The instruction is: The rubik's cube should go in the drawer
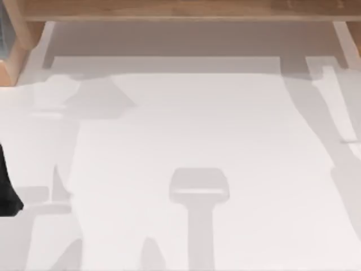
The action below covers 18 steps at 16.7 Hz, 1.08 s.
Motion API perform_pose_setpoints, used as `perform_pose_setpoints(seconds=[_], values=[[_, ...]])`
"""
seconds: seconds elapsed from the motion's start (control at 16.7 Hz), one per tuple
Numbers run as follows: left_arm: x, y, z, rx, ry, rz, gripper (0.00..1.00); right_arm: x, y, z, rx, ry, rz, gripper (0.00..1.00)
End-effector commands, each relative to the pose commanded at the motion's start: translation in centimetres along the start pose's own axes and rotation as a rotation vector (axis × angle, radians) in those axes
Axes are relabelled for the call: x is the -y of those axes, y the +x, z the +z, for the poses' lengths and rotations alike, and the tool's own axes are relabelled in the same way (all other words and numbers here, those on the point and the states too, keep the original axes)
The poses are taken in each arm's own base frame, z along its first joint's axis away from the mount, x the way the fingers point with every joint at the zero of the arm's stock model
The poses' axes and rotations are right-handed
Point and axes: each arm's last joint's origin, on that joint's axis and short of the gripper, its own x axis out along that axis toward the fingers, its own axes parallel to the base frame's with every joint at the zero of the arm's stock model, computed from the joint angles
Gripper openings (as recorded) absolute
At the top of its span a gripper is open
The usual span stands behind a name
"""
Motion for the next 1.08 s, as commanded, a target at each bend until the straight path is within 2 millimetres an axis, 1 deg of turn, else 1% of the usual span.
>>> perform_pose_setpoints(seconds=[0.12,0.24,0.54,0.72,0.96,1.08], values=[[0.0,0.0,0.0,0.0,0.0,0.0,1.0,0.0,0.2,0.1,0.001,0.0,0.002,1.0],[0.0,0.0,0.0,0.0,0.0,0.0,1.0,0.1,0.9,0.5,0.002,0.0,0.003,1.0],[0.0,0.0,0.0,0.0,0.0,0.0,1.0,-0.3,4.2,0.8,0.013,0.0,0.004,1.0],[0.0,0.0,0.0,0.0,0.0,0.0,1.0,-0.3,5.8,0.3,0.006,0.001,0.004,1.0],[0.0,0.0,0.0,0.0,0.0,0.0,1.0,-0.2,6.0,0.1,0.002,0.001,0.003,1.0],[0.0,0.0,0.0,0.0,0.0,0.0,1.0,-0.2,6.0,0.1,0.002,0.001,0.003,0.85]])
